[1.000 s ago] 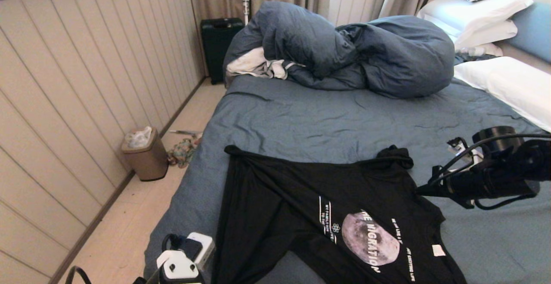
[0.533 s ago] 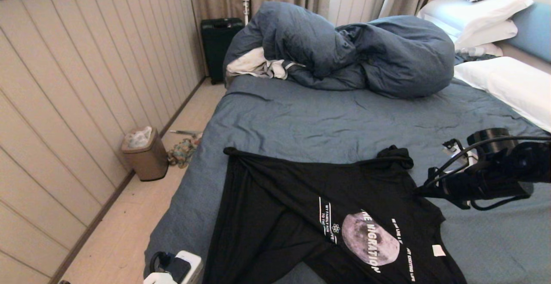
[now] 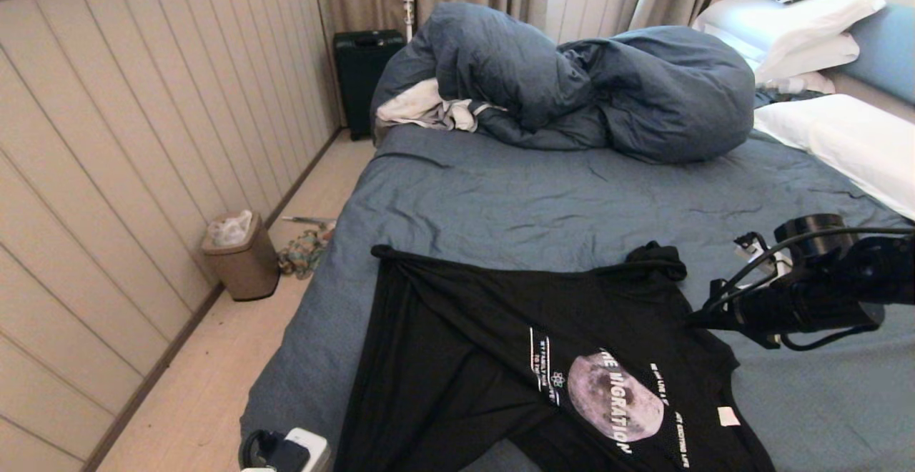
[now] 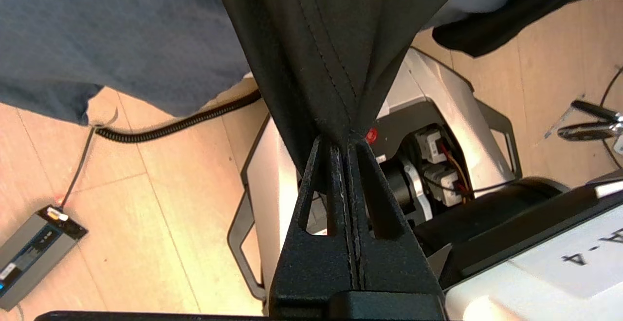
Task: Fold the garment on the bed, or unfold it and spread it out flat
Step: Unford the black T-shirt
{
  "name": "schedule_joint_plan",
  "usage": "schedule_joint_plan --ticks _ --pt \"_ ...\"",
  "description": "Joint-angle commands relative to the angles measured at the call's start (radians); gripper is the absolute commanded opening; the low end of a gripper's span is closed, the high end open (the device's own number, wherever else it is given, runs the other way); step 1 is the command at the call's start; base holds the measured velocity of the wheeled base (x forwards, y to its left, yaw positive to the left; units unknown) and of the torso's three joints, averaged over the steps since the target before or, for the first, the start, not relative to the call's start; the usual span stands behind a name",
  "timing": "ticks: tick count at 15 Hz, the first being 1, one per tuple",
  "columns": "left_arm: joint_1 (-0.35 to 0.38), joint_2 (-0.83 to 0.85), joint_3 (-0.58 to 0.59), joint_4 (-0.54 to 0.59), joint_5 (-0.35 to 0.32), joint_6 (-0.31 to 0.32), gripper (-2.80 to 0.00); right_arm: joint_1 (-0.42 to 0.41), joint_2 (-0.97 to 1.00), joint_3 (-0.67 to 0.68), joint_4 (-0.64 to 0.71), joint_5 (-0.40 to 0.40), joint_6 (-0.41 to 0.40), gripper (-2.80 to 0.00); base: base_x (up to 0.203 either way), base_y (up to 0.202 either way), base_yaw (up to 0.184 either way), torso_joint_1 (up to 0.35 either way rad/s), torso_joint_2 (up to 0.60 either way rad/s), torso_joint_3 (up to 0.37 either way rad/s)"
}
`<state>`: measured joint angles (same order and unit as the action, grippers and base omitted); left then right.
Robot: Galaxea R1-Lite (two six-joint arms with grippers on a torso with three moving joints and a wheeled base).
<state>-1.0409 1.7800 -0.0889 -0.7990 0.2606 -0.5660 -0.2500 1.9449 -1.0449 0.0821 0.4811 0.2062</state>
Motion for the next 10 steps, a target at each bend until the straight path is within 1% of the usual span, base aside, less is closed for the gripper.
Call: schedule_joint_plan --ticks 1,2,3,4,8,9,10 --pt "-0.006 0.052 0.025 -0.023 0.0 -0.003 -2.8 0.001 0.003 0.0 0.001 0.004 0.001 -2.8 0.0 0.0 0.0 0.0 0.0 0.0" --pt "-0.01 0.082 0.045 -0.061 0.001 -0.003 -2.8 0.001 0.005 0.0 0.001 0.004 0.001 -2.8 0.0 0.0 0.0 0.0 0.0 0.0" --pt "-0.011 0.104 0.076 -0.132 0.002 -0.003 -2.8 0.003 0.006 -0.001 0.001 0.004 0.001 -2.8 0.0 0.0 0.0 0.0 0.0 0.0" --pt "-0.012 0.125 0.088 -0.17 0.005 -0.003 -2.8 0.003 0.008 -0.001 0.001 0.002 0.001 -2.8 0.0 0.0 0.0 0.0 0.0 0.0" --pt "-0.013 0.141 0.089 -0.224 0.0 -0.003 -2.8 0.006 0.011 0.0 0.001 0.002 0.001 -2.8 0.0 0.0 0.0 0.0 0.0 0.0" --pt "-0.012 0.148 0.089 -0.228 0.003 -0.005 0.0 0.006 0.012 0.0 0.001 0.002 0.001 -2.8 0.0 0.0 0.0 0.0 0.0 0.0" --pt "-0.011 0.143 0.089 -0.242 0.004 -0.003 0.0 0.006 0.014 -0.001 0.001 0.002 0.001 -2.8 0.0 0.0 0.0 0.0 0.0 0.0"
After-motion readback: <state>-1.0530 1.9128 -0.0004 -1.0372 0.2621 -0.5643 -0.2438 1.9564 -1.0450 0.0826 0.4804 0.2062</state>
